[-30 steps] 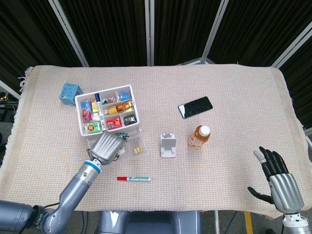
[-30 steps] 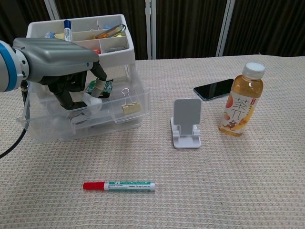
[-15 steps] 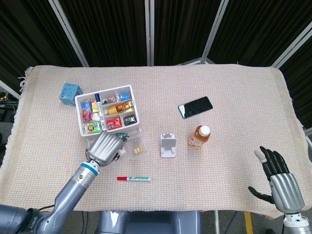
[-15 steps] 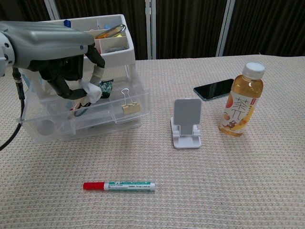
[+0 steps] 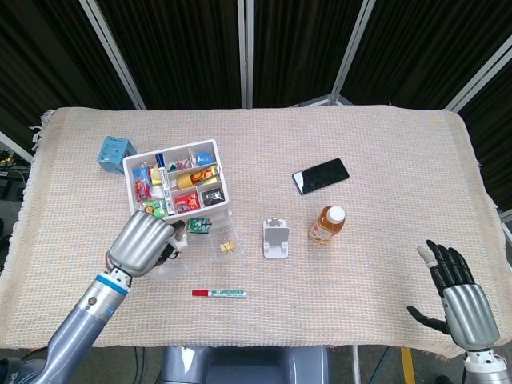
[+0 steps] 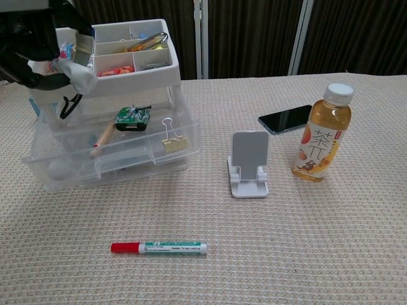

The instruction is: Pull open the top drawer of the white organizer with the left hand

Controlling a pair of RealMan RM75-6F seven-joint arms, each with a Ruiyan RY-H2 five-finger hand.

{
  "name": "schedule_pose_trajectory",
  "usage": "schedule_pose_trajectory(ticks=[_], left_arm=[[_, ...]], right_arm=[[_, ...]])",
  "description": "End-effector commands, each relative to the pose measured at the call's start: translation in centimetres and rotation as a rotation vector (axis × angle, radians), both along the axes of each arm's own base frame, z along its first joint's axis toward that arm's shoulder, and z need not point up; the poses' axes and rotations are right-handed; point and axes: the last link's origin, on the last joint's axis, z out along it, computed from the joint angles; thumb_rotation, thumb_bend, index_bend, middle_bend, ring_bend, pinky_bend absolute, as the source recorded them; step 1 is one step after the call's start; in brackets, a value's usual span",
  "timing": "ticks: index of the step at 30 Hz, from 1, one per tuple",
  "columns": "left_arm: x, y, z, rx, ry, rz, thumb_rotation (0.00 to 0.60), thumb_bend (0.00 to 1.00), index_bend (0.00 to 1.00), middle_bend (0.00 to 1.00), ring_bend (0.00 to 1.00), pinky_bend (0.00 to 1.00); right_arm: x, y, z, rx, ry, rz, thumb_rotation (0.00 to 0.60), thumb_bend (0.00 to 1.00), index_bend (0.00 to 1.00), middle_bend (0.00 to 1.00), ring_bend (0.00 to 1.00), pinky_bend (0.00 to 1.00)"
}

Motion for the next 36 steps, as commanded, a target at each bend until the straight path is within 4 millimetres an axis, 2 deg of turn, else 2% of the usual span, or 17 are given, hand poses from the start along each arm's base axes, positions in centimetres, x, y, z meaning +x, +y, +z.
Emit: schedule_pose_trajectory(ticks=[1,3,8,13,18,21,27,32,36], left_arm=[[-2.1,-1.0,1.8,0.03,-0.017,0.024,0.6,0.45,0.56,1.0,0.93,0.79],[-4.0,-1.3,2.7,0.062,-0.015,0.052,0.6,0.45,0.56,1.0,0.93,0.79],[-6.9,-1.6,3.6,0.088,-0.037,0.076,0.6,0.45,0.56,1.0,0.93,0.79],[-8.7,-1.6,3.4,0.087,-0.04,0.1,0.6,0.45,0.56,1.0,0.93,0.79],[-10.7,-1.7,2.4,0.073,-0.028,0.132,0.6,0.44,0.54,0.99,0.93,0.78],[-11.6,-1.5,1.8,0.078,-0.017,0.141,0.6,0.41,0.52,0.98,0.91,0.75],[-12.7,-1.1,0.9,0.124,-0.026,0.138,0.6,0.24,0.46,0.94,0.86,0.65],[-13.2,-1.4,0.5,0.138,-0.048,0.146,0.6,0.2,0.42,0.79,0.76,0.62],[-13.6,-1.8,0.3,0.141,-0.063,0.152,0.6,0.2,0.34,0.65,0.66,0.54]], right_arm=[[0.0,0.0,-0.1,0.0,0.002,0.0,0.6,0.02,0.0,0.0,0.0,0.0],[0.0,0.0,-0.1,0.0,0.004,-0.003,0.6,0.02,0.0,0.0,0.0,0.0],[0.0,-0.1,-0.2,-0.001,0.008,-0.005,0.6,0.02,0.0,0.0,0.0,0.0],[-0.1,-0.1,-0.3,0.003,0.012,-0.007,0.6,0.02,0.0,0.0,0.0,0.0],[0.0,-0.1,-0.4,0.002,0.015,-0.008,0.6,0.02,0.0,0.0,0.0,0.0],[-0.1,-0.1,-0.4,0.002,0.016,-0.01,0.6,0.02,0.0,0.0,0.0,0.0],[-0.1,-0.2,-0.5,0.005,0.019,-0.013,0.6,0.02,0.0,0.0,0.0,0.0],[-0.2,-0.2,-0.6,0.006,0.021,-0.014,0.6,0.02,0.0,0.0,0.0,0.0],[-0.2,-0.2,-0.7,0.007,0.022,-0.015,0.6,0.02,0.0,0.0,0.0,0.0]])
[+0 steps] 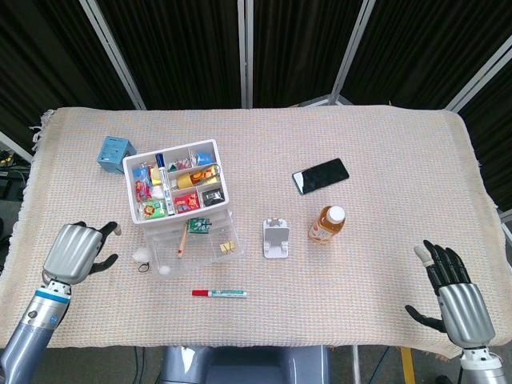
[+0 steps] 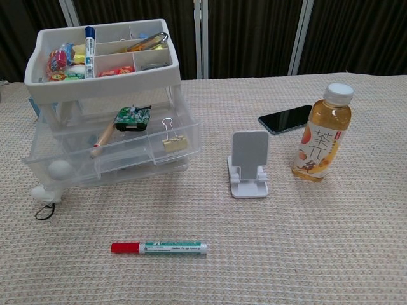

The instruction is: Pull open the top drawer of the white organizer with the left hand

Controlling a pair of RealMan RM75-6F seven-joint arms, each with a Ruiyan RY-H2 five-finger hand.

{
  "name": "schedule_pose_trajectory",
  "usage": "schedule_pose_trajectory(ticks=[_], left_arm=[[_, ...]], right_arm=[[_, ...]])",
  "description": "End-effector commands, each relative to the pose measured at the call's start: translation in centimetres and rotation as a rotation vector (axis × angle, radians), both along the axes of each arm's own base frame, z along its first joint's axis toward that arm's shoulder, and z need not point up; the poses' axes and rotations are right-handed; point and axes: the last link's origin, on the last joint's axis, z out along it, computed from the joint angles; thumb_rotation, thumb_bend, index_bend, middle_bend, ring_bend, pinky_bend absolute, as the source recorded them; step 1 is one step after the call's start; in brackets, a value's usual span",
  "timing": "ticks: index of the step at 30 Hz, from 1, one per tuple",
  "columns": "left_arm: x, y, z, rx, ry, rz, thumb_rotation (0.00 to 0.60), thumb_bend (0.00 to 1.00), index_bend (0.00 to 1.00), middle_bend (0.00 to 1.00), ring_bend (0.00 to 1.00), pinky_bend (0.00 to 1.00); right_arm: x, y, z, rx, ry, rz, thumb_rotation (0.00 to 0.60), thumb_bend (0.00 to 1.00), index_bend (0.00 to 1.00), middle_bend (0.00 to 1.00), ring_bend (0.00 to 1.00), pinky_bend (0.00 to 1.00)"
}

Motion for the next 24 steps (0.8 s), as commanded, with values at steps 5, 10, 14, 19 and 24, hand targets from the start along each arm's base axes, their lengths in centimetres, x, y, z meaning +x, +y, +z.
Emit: schedule_pose_trajectory(ticks=[5,10,14,19,24], left_arm=[[-1.0,-1.5,0.0,0.034,-0.018,-0.002,0.6,0.19,0.19,0.41,0.48,0.37],[-2.0,-3.8,0.0,0.056,-0.085,0.013,0.6,0.17,0.03,0.03,0.08,0.1],[-3.1,-5.7,-0.1,0.074,-0.146,0.031,0.6,0.14,0.0,0.0,0.0,0.0],[-4.7,-7.2,0.0,0.137,-0.164,0.039,0.6,0.12,0.0,0.0,0.0,0.0],[-5.6,-8.0,0.1,0.166,-0.171,0.048,0.6,0.12,0.0,0.0,0.0,0.0]], right_arm=[[-0.1,0.0,0.0,-0.002,0.002,-0.003,0.6,0.02,0.0,0.0,0.0,0.0],[-0.1,-0.1,0.0,-0.006,0.005,-0.004,0.6,0.02,0.0,0.0,0.0,0.0],[-0.1,-0.2,0.0,-0.009,0.008,-0.005,0.6,0.02,0.0,0.0,0.0,0.0],[-0.2,-0.4,0.2,-0.016,0.006,-0.008,0.6,0.02,0.0,0.0,0.0,0.0],[-0.1,-0.6,0.6,-0.03,-0.004,0.0,0.6,0.02,0.0,0.0,0.0,0.0]])
